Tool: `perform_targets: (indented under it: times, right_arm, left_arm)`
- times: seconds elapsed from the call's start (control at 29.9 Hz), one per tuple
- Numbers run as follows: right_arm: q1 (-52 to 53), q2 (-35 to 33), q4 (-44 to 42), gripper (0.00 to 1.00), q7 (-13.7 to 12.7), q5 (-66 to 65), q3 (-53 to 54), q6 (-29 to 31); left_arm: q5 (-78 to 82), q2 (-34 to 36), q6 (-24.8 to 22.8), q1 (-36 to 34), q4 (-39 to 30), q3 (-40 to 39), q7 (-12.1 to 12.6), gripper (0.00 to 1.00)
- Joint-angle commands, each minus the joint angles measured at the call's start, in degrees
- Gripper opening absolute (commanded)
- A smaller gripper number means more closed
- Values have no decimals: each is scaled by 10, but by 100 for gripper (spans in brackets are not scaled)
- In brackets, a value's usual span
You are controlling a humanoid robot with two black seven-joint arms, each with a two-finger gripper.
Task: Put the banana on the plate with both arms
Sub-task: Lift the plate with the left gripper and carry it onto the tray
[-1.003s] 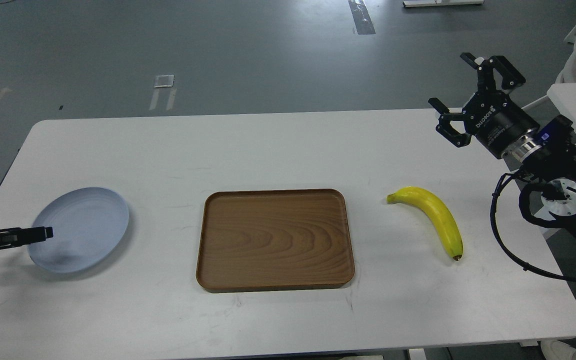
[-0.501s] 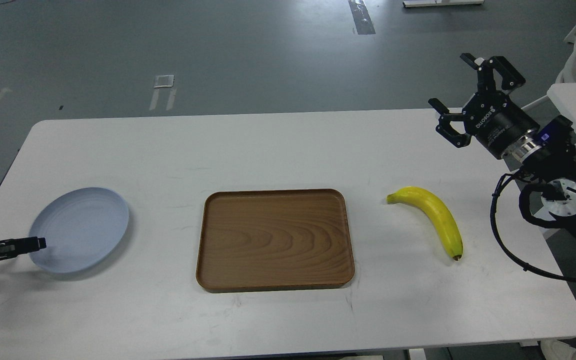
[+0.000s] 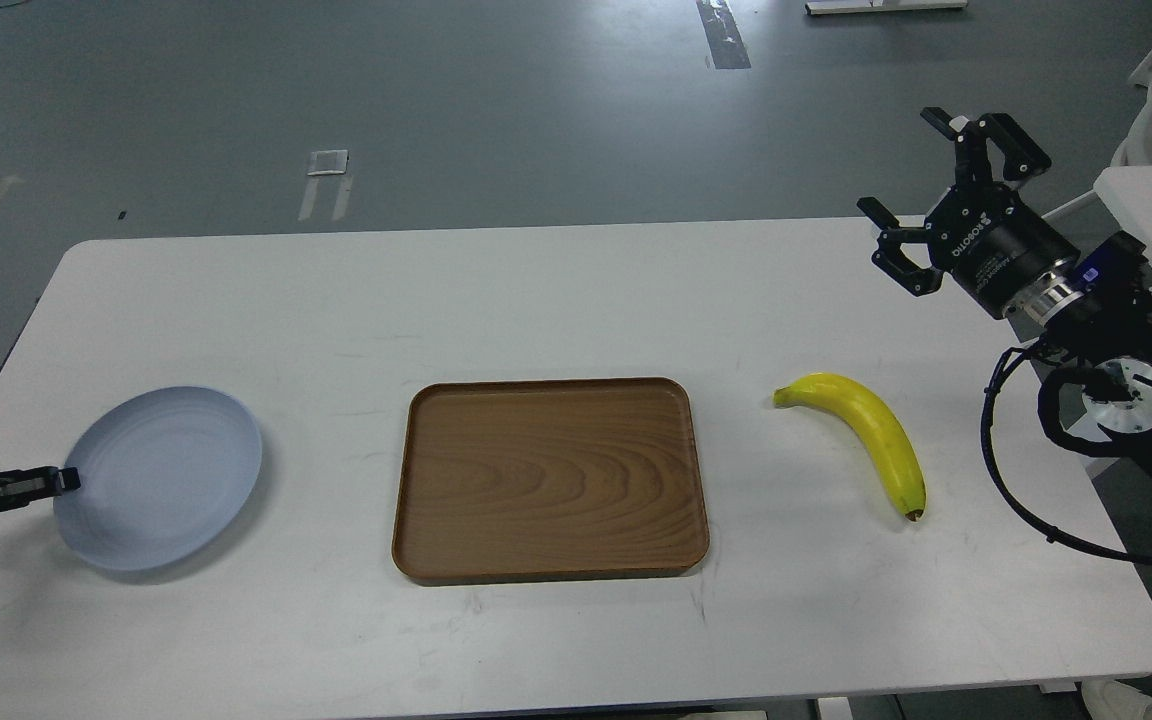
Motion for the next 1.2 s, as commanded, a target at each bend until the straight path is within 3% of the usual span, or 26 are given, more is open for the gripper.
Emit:
perform_targets:
  times: [0.0, 0.27, 0.37, 0.57, 0.7, 1.17]
  right_arm:
    - [0, 0, 0, 100, 0, 0, 0, 0]
    - [1, -1, 0, 100, 0, 0, 0, 0]
    - [1, -1, 1, 100, 0, 0, 0, 0]
    - [1, -1, 0, 100, 0, 0, 0, 0]
    - [1, -1, 0, 100, 0, 0, 0, 0]
    - [45, 1, -11, 100, -1, 0, -2, -4]
  left_arm:
    - [0, 1, 0, -6, -6, -2, -1, 0]
    - [1, 10, -21, -56, -26, -1, -1, 0]
    - [1, 20, -71, -109, -74, -1, -1, 0]
    - [7, 16, -74, -167, -173, 0, -1, 0]
    - [15, 4, -74, -198, -232, 0, 26, 0]
    - [88, -173, -74, -269, -240, 52, 74, 0]
